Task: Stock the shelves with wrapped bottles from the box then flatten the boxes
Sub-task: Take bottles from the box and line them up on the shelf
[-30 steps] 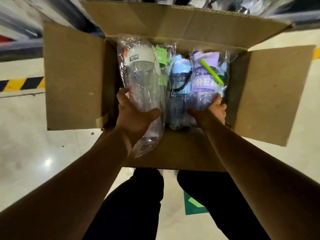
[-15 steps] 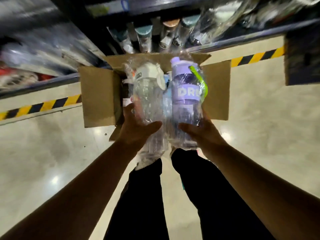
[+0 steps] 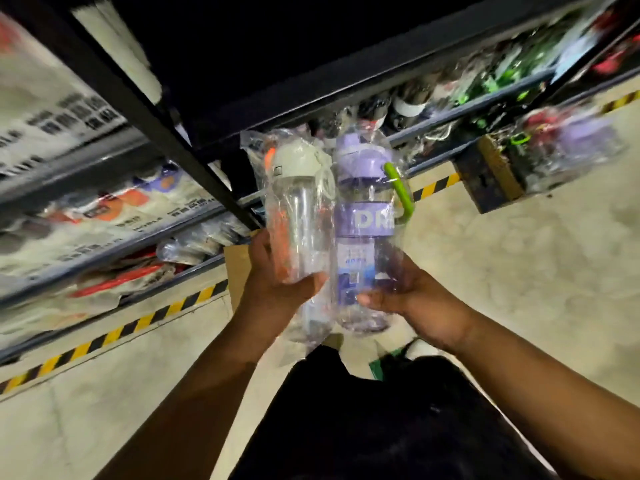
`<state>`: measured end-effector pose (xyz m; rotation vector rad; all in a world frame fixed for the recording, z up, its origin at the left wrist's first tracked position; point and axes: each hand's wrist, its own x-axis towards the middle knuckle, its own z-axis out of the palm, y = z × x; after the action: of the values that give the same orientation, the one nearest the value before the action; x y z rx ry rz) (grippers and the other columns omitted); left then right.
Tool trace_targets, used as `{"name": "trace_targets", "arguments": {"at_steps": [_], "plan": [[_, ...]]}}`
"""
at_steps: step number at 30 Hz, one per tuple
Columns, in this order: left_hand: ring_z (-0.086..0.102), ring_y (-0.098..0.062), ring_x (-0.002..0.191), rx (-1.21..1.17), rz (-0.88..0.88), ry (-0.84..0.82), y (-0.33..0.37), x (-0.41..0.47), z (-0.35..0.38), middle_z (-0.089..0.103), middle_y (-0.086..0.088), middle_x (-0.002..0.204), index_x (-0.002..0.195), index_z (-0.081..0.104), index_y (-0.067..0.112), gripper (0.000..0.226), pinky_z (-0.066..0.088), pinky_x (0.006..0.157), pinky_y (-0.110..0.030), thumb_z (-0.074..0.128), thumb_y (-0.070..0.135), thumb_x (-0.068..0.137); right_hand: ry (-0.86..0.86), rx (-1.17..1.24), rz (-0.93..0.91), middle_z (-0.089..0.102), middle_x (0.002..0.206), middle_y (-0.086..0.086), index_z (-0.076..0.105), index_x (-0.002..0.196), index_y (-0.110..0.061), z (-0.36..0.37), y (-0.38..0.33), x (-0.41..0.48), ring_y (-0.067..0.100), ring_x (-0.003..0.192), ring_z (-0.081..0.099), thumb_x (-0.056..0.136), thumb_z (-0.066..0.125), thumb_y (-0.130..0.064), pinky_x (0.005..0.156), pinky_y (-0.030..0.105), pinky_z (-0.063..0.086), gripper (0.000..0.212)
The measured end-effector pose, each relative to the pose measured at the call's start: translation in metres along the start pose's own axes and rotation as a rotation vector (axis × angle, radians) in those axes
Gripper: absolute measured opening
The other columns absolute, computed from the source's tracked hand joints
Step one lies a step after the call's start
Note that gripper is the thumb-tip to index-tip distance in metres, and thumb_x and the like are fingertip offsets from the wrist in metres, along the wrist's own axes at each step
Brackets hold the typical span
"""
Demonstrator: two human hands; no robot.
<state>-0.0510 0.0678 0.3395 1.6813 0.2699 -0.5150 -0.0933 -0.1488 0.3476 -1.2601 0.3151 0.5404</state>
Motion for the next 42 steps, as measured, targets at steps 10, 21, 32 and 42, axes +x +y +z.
{"name": "trace_targets", "arguments": {"at_steps": [10, 21, 32, 42], "plan": [[0.057, -0.016, 0.115, 0.163, 0.300, -0.008, 0.098, -0.070, 0.115, 0.054, 0.008, 0.124, 0.129, 0.023, 0.045, 0.095, 0.046, 0.077, -0.012, 0.089, 0.012, 0.068, -0.075, 0.162, -0.173, 0.058, 0.138, 0.016, 0.036, 0.147, -0.022, -0.083, -0.067, -0.115, 0.037, 0.124, 0.057, 0.068, 0.066, 0.010, 0.098, 0.048, 0.048, 0.090], [0.069, 0.003, 0.100, 0.121, 0.340, -0.172, 0.146, -0.115, 0.300, 0.062, 0.018, 0.119, 0.126, 0.027, 0.051, 0.092, 0.055, 0.072, -0.018, 0.084, 0.001, 0.075, 0.251, 0.233, -0.240, 0.071, 0.118, 0.010, 0.050, 0.135, -0.021, -0.213, -0.101, -0.212, 0.031, 0.108, 0.069, 0.073, 0.078, -0.023, 0.096, 0.058, 0.051, 0.068], [0.061, 0.015, 0.103, 0.094, 0.364, -0.282, 0.218, -0.027, 0.388, 0.060, 0.027, 0.117, 0.137, 0.019, 0.050, 0.110, 0.052, 0.084, -0.018, 0.095, 0.043, 0.057, 0.311, 0.155, -0.272, 0.071, 0.120, 0.002, 0.052, 0.132, -0.023, -0.325, -0.184, -0.181, 0.022, 0.111, 0.068, 0.066, 0.084, -0.014, 0.095, 0.042, 0.054, 0.074], [0.068, -0.016, 0.112, 0.029, 0.251, -0.456, 0.273, 0.117, 0.444, 0.070, 0.007, 0.121, 0.133, 0.038, 0.043, 0.097, 0.055, 0.094, -0.039, 0.095, 0.024, 0.057, 0.326, 0.121, -0.221, 0.070, 0.122, 0.007, 0.048, 0.135, -0.020, -0.415, -0.270, -0.096, 0.028, 0.113, 0.067, 0.077, 0.075, 0.008, 0.100, 0.050, 0.051, 0.070]]}}
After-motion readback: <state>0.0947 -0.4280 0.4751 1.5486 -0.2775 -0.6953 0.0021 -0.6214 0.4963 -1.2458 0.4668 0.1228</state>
